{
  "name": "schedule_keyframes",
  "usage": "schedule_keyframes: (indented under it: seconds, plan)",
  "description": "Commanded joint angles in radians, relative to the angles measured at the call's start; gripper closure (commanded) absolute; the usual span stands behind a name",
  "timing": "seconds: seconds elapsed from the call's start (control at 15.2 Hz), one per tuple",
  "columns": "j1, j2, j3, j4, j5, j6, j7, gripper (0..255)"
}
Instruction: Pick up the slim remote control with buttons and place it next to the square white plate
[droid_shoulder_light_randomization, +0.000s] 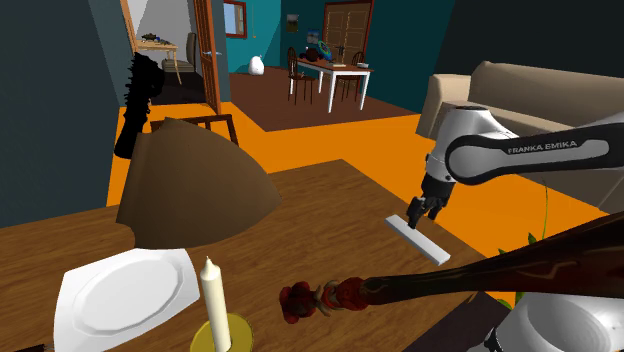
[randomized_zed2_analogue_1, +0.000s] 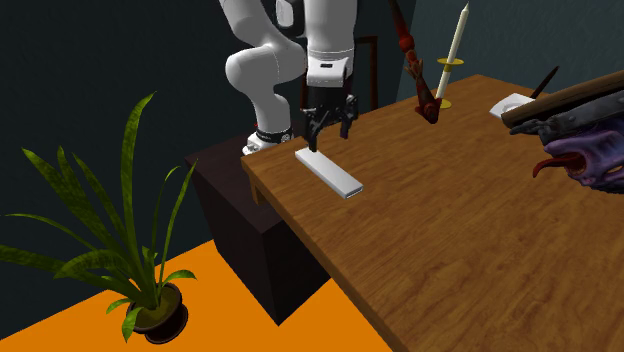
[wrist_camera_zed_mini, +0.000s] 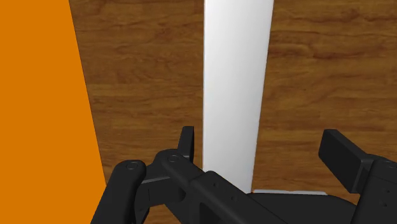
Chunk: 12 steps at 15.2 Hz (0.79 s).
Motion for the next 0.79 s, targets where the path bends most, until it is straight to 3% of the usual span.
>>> schedule_keyframes:
  seconds: [0.0, 0.53, 0.73]
  plan:
    - [-0.013, 0.061, -0.016, -0.032, -0.020, 0.096, -0.011, 0]
    - [-0.012, 0.150, -0.027, -0.087, -0.025, 0.240, -0.012, 0]
    - [-0.012, 0.150, -0.027, -0.087, -0.025, 0.240, -0.012, 0]
